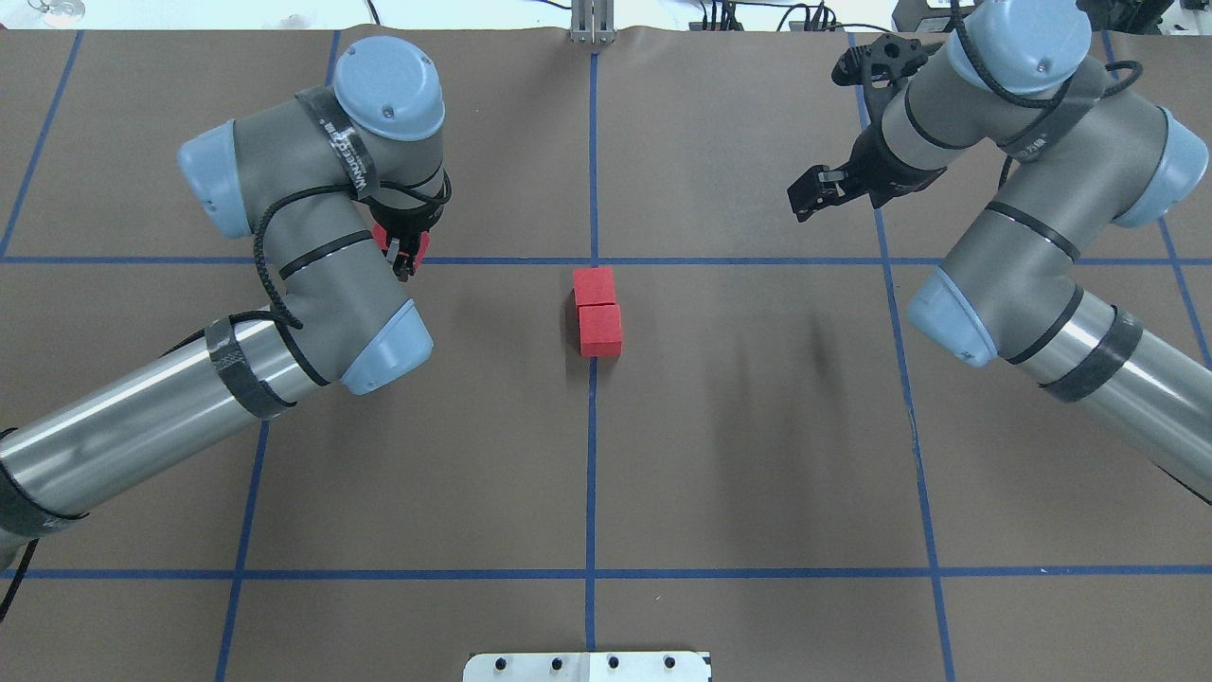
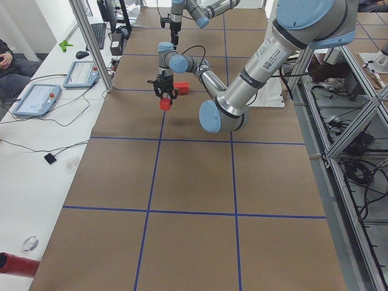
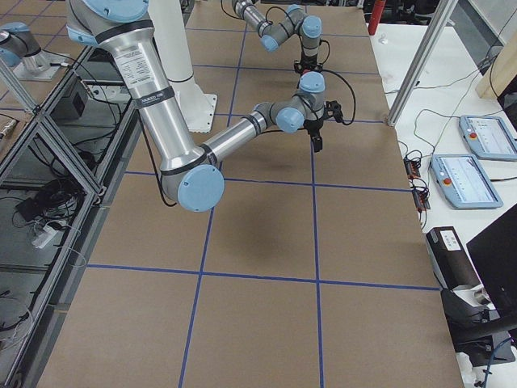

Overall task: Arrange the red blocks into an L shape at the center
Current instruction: 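Carry the red cube with the left gripper toward the two-cube pair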

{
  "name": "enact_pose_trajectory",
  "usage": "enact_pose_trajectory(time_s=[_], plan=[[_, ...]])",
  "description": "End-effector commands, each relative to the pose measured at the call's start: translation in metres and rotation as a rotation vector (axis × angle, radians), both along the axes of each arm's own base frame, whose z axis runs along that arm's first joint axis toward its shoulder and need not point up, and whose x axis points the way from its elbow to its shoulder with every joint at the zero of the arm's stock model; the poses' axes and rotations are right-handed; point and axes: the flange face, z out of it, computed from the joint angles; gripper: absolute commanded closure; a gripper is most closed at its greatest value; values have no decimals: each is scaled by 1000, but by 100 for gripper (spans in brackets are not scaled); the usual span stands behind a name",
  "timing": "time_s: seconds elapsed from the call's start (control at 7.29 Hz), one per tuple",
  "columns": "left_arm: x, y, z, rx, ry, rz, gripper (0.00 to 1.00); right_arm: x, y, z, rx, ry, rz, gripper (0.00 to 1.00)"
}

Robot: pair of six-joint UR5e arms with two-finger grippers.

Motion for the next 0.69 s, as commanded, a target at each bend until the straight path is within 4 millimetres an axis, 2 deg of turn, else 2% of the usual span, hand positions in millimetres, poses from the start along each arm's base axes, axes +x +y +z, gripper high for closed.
enact_pose_trajectory(time_s=[0.0, 0.14, 0.27, 0.55], plan=[[20, -9, -16, -89, -15, -99, 100, 6, 2, 9, 34, -8, -29, 1], [40, -7, -30, -128, -18, -137, 100, 13, -2, 12, 39, -7, -34, 1], [52, -2, -45, -168, 3, -151, 100, 20, -4, 12, 30, -23, -49, 1], [64, 13, -53, -234, 49, -111, 100, 22, -4, 12, 30, -27, -50, 1]])
